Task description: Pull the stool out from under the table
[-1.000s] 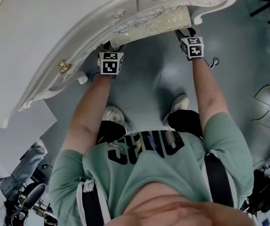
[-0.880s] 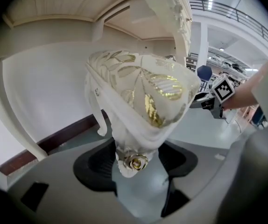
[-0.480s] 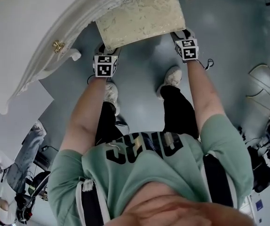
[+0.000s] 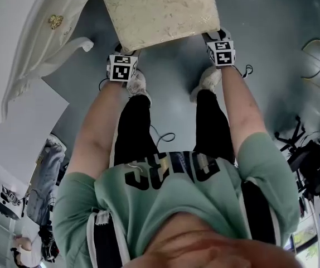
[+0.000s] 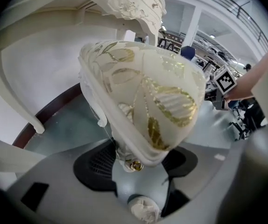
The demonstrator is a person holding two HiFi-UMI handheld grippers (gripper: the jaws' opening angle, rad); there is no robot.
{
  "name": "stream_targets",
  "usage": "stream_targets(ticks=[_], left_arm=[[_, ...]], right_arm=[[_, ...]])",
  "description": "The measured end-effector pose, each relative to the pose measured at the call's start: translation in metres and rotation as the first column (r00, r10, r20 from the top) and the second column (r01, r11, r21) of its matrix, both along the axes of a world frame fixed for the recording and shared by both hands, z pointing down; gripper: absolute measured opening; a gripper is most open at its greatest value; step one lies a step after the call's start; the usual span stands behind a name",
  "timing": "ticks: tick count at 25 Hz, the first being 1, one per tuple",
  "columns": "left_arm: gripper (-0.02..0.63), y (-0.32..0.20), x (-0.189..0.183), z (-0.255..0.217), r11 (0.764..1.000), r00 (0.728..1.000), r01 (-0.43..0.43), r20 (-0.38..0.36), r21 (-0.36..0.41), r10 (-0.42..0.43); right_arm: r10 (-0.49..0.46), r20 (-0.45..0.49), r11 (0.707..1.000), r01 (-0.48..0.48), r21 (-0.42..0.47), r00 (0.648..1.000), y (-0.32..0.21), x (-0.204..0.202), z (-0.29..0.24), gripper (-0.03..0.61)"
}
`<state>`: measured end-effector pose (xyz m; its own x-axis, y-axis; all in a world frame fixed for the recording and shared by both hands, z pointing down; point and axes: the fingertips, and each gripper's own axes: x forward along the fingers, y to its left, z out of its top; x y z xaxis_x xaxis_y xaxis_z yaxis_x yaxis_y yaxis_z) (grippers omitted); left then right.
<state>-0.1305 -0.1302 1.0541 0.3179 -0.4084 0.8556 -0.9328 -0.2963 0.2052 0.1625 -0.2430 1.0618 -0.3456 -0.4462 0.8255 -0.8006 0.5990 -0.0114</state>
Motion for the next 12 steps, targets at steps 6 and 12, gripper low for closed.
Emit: stream_targets(ticks=[6,12], left_arm=[[0.29,0.049,0.041,0.001,0.999,0.999,-0.041,-0.001,0.028,0.041],[0.29,0.083,0.088,0.0,0.996,0.996,-0.092,0.019,-0.021,0.093]], right_arm=[[0.065,0.0,0.998,-0.065,-0.017,0.998,0.07,0.05,0.006,0.232],[0.051,-0.015,0.997,-0.052,-0.053,0.999,0.114,0.098,0.004,0.224]])
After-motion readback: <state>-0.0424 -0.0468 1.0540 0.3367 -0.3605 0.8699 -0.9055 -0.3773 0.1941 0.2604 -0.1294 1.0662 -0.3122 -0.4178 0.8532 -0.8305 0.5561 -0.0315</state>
